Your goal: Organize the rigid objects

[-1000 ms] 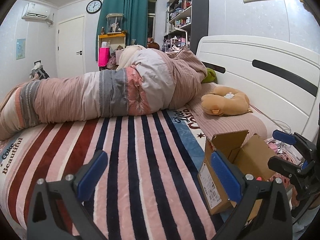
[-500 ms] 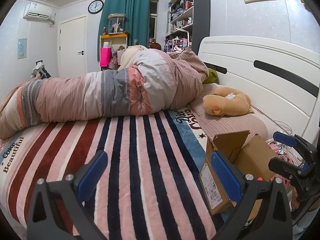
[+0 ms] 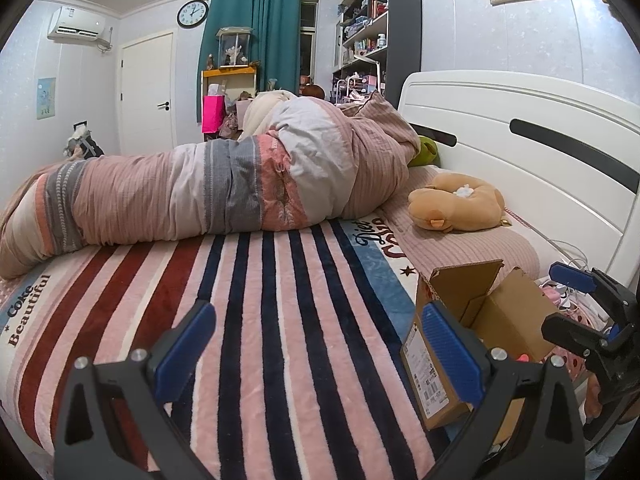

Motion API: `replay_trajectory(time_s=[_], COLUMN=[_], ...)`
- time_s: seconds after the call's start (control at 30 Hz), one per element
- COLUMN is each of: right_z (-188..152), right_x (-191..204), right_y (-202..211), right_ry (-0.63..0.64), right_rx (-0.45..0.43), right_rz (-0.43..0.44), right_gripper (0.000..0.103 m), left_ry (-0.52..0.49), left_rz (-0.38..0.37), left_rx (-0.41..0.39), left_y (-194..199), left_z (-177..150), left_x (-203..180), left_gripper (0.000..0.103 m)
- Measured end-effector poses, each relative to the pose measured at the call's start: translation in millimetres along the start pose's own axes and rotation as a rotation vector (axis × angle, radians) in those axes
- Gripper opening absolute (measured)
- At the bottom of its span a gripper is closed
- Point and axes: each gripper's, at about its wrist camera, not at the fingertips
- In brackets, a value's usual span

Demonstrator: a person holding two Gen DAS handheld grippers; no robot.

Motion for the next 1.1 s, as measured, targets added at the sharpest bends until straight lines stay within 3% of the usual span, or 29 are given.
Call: replay_trajectory(time_s=[1.1], right_z=[0.8], right_x=[4.9], right_y=[1.1], right_ry=[-0.006], right_rx=[0.001], right_rz=[-0.004], right_gripper=[0.103], left_ry=[0.005], left_rz=[0.011], left_rx=[0.005], left_y=[-2.9], left_z=[-5.5], left_x=[6.2], left_gripper=[0.102])
Point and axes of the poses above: each gripper's, at about its wrist camera, not at the fingertips, and y roughly against the way its jaws point, x to its left, z to its top, and after that the axes turned 11 degrees about -z, right-handed
